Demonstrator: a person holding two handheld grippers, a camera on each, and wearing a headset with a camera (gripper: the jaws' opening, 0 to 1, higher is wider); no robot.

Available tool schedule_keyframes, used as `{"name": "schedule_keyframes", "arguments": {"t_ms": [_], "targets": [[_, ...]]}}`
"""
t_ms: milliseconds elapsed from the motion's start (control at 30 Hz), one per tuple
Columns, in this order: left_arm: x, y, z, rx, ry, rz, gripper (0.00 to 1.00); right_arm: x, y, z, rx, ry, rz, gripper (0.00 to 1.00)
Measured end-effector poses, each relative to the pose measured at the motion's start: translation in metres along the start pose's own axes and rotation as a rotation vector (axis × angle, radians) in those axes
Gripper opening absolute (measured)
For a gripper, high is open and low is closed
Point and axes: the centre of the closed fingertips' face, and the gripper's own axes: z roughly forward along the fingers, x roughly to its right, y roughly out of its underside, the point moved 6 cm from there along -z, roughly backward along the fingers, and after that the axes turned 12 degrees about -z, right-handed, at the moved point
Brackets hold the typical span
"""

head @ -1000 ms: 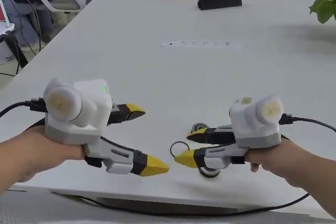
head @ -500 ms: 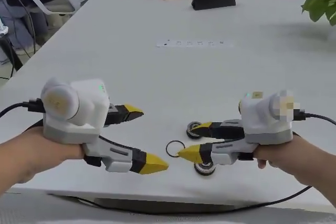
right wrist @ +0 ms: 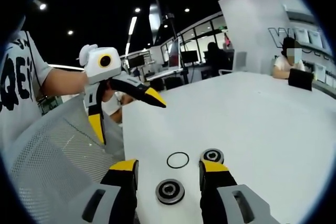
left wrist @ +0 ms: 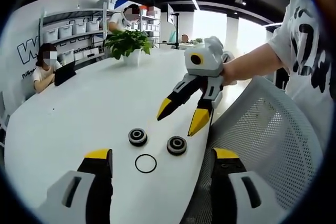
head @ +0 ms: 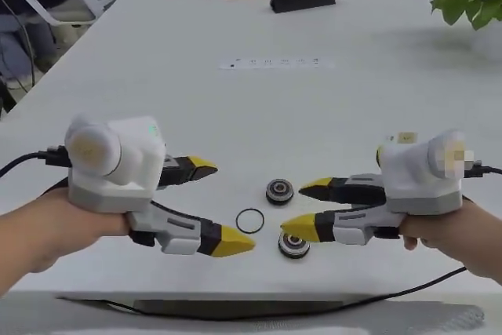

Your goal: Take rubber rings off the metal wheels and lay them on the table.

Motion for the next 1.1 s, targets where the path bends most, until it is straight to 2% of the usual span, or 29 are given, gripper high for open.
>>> {"name": "schedule_keyframes", "arguments": {"t_ms": [433,533,667,967,1100], "targets": [[0.004,-0.003,0.017,-0.021,0.029,0.009,0.74,-0.001,0.017,-0.014,-0.012,0.027,0.015,0.46],[0.005,-0.003,0.023,-0.047,0.034,0.021,0.73,-0.001,0.022,-0.017,-0.017,0.030,0.022,0.46],[0.008,-0.006,0.028,-0.034,0.050,0.027,0.72,-0.001,0.027,-0.018,-0.025,0.033,0.030,0.46],[0.010,-0.005,0.039,-0.042,0.053,0.037,0.71,-0.002,0.036,-0.022,-0.028,0.045,0.056,0.46],[0.010,-0.006,0.041,-0.046,0.052,0.047,0.65,-0.003,0.041,-0.023,-0.034,0.047,0.063,0.46]]}}
